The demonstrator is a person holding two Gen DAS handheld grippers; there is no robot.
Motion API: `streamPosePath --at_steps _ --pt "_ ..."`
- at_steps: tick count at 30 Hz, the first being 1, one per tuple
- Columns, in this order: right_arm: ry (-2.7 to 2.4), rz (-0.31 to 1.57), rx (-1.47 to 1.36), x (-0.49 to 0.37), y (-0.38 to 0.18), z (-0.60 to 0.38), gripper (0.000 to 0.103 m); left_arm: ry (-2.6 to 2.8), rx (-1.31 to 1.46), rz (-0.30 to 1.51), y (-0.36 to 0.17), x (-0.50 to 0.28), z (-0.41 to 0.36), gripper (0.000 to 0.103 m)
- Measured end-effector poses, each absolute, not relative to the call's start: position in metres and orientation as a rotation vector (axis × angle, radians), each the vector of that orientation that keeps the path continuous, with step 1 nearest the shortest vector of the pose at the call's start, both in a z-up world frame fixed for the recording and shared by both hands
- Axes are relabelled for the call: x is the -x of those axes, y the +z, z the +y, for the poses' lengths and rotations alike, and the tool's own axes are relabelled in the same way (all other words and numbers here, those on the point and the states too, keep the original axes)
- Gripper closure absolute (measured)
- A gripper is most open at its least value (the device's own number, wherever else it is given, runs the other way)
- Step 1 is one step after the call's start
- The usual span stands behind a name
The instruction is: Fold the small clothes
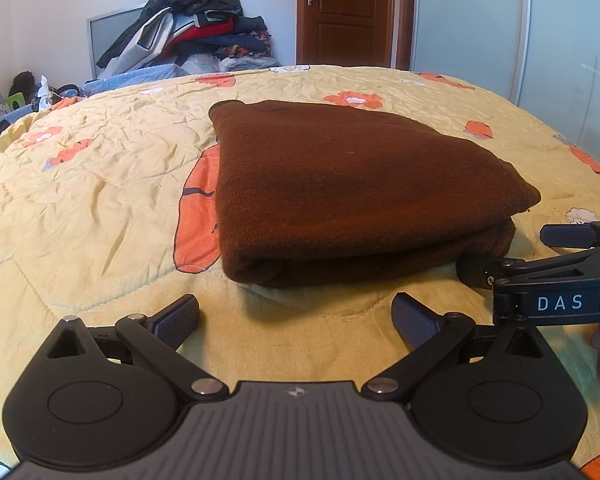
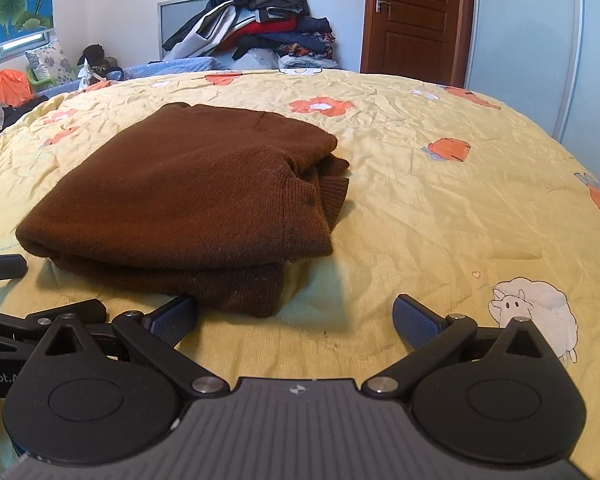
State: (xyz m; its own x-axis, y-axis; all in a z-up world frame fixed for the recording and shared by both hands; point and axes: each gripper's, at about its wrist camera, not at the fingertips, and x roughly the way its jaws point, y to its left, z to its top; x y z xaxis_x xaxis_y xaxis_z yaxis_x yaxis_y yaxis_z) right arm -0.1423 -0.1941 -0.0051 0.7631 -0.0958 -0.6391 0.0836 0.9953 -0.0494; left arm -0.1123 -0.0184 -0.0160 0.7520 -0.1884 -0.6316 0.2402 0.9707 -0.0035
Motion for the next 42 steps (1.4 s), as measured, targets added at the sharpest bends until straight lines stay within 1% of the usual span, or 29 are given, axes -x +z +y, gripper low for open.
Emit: streamPosePath --at_steps 42 --pt "-0.104 0.699 0.026 0.144 -0.005 -0.183 0.0 -0.239 -0.077 0.682 -0.015 0.113 -0.017 0.0"
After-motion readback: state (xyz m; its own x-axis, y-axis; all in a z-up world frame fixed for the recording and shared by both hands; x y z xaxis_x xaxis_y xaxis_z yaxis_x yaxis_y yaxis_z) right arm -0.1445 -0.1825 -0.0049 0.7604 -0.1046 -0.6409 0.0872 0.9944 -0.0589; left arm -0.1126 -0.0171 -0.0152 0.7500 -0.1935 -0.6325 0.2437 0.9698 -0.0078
